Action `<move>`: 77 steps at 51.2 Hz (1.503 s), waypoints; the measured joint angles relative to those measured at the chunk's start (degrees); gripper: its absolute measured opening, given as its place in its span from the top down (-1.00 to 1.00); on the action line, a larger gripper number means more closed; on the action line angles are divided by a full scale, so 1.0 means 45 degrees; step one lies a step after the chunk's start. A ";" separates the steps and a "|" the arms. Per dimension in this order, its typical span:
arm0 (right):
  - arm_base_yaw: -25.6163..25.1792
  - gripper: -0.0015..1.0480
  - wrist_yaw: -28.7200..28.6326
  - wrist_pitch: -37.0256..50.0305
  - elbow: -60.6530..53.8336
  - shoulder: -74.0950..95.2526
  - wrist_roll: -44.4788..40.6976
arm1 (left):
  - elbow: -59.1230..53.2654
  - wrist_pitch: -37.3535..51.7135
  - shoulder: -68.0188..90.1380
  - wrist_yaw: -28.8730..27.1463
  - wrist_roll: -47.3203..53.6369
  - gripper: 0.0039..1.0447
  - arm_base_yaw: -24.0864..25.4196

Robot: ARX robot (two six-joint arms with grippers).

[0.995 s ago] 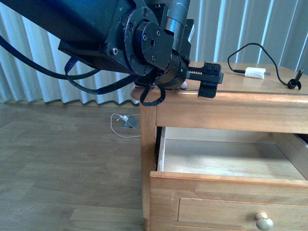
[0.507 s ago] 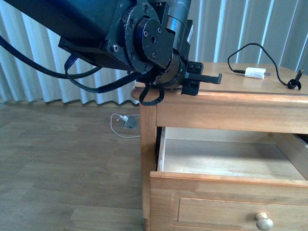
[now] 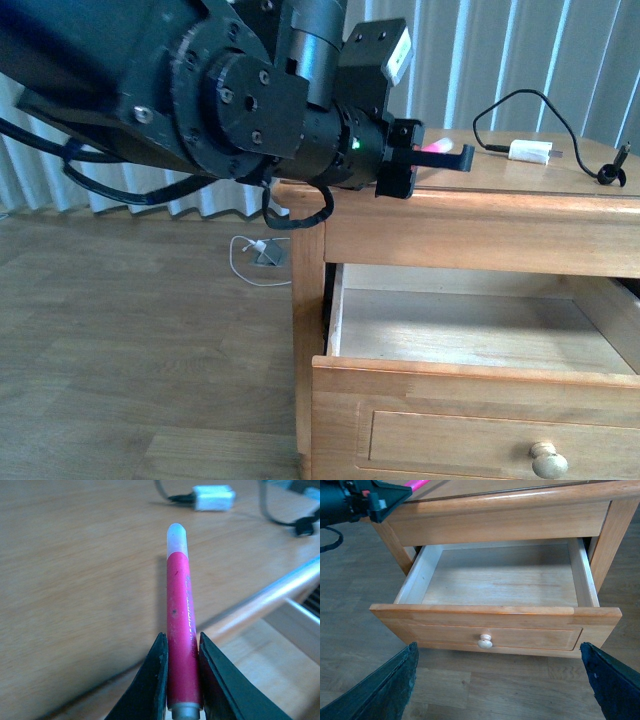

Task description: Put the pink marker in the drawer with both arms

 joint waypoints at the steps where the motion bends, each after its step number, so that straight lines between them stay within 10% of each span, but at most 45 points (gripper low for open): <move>1: 0.0000 -0.84 0.0000 0.0000 0.0000 0.0000 0.0000 | -0.0267 0.0083 -0.0272 0.0427 0.0092 0.72 0.0010; 15: 0.0000 -0.84 0.0000 0.0000 0.0000 0.0000 0.0000 | -0.2924 -0.0126 -0.3055 0.3395 0.1783 0.72 0.0019; 61: -0.0005 -0.84 0.0000 0.0000 0.0000 0.0000 0.0000 | -0.2322 0.0544 0.0806 0.1763 0.2030 0.72 -0.0665; 77: -0.0010 -0.84 0.0000 0.0000 0.0000 0.0000 0.0000 | -0.2579 0.0680 0.0641 0.0806 0.2045 -0.17 -0.0792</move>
